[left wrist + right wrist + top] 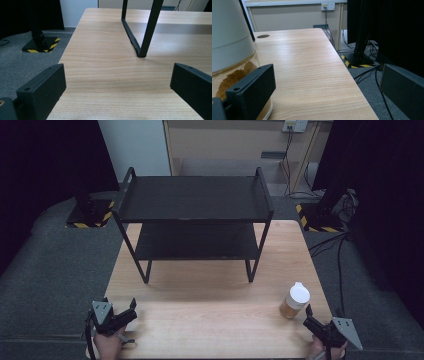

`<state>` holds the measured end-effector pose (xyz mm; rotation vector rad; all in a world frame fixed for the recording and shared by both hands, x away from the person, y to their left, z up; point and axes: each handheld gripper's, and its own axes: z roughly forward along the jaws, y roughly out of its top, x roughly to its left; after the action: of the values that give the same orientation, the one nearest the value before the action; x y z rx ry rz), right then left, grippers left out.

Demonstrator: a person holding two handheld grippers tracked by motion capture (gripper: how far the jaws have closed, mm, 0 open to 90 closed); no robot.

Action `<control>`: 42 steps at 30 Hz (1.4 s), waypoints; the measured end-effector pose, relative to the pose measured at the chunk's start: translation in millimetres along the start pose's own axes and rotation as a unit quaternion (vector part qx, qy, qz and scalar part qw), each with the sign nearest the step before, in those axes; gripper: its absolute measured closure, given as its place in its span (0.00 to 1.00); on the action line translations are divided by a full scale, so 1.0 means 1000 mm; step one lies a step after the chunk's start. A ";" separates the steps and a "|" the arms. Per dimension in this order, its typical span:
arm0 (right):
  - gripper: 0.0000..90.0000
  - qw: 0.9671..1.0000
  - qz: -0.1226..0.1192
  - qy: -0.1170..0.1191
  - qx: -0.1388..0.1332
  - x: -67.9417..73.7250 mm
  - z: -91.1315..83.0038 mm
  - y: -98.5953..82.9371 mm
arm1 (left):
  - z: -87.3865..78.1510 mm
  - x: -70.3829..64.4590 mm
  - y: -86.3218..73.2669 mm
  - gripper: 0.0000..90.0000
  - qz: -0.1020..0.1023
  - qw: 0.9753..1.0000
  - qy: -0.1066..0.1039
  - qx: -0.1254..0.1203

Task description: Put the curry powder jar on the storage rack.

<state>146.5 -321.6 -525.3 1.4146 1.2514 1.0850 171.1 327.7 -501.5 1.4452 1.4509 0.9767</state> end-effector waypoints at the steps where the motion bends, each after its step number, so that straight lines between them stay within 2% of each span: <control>1: 0.01 1.000 -0.001 0.000 0.001 0.000 0.000 0.000 | 0.000 0.000 0.000 0.00 -0.002 1.000 0.000 0.000; 5: 0.01 1.000 -0.004 0.000 0.006 0.001 0.001 0.002 | 0.000 0.001 0.000 0.00 -0.006 1.000 -0.001 0.000; 8: 0.01 1.000 0.012 -0.001 0.005 -0.002 -0.001 0.004 | 0.000 0.001 0.000 0.00 -0.005 1.000 -0.001 0.000; 11: 0.01 1.000 0.015 -0.001 0.008 -0.002 -0.005 0.006 | 0.000 0.001 0.000 0.00 -0.003 1.000 -0.002 0.000; 12: 0.01 1.000 0.009 -0.005 0.007 0.000 -0.010 0.006 | 0.000 0.002 0.000 0.00 -0.004 1.000 -0.002 0.000; 14: 0.01 1.000 -0.006 0.003 0.001 0.005 -0.023 0.007 | 0.000 0.002 0.000 0.00 -0.005 1.000 -0.003 0.000; 17: 0.01 1.000 -0.016 0.007 -0.001 0.009 -0.033 0.008 | 0.000 0.002 0.000 0.00 -0.005 1.000 -0.004 -0.001; 18: 0.01 1.000 -0.018 0.008 -0.004 0.014 -0.041 0.007 | 0.000 0.002 0.000 0.00 -0.005 1.000 -0.004 -0.001; 19: 0.01 1.000 -0.018 0.008 -0.004 0.014 -0.041 0.007 | 0.000 0.002 0.000 0.00 -0.005 1.000 -0.004 -0.001; 20: 0.01 1.000 -0.017 0.010 -0.006 0.021 -0.051 0.004 | 0.000 0.002 0.000 0.00 -0.005 1.000 -0.004 -0.001; 21: 0.01 1.000 -0.017 0.010 -0.006 0.021 -0.051 0.004 | 0.000 0.002 0.000 0.00 -0.006 1.000 -0.004 -0.001; 24: 0.01 1.000 -0.021 0.018 -0.008 0.034 -0.059 -0.002 | 0.000 0.002 0.000 0.00 -0.006 1.000 -0.004 -0.001; 28: 0.01 0.999 -0.023 0.022 -0.018 0.055 -0.054 -0.009 | 0.000 0.001 0.000 0.00 -0.004 1.000 -0.001 0.000; 30: 0.01 0.999 -0.021 0.025 -0.031 0.065 -0.048 -0.009 | 0.000 0.002 0.000 0.00 -0.005 1.000 -0.001 -0.001; 35: 0.01 0.999 -0.002 0.021 -0.042 0.077 -0.033 -0.002 | 0.000 0.002 -0.001 0.00 -0.005 1.000 0.000 -0.001; 38: 0.01 0.999 0.000 0.017 -0.044 0.084 -0.022 0.004 | 0.000 0.002 -0.001 0.00 -0.006 1.000 -0.001 -0.002; 41: 0.07 0.999 0.000 0.012 -0.040 0.088 -0.013 0.010 | 0.000 0.002 -0.001 0.00 -0.006 1.000 -0.001 -0.002; 42: 0.11 1.000 0.001 0.007 -0.030 0.090 -0.008 0.014 | 0.000 0.002 -0.001 0.00 -0.006 1.000 -0.002 -0.002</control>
<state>149.7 -231.7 -506.9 1.3653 1.2170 1.1257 170.7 329.8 -502.3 1.4338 1.4521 0.9689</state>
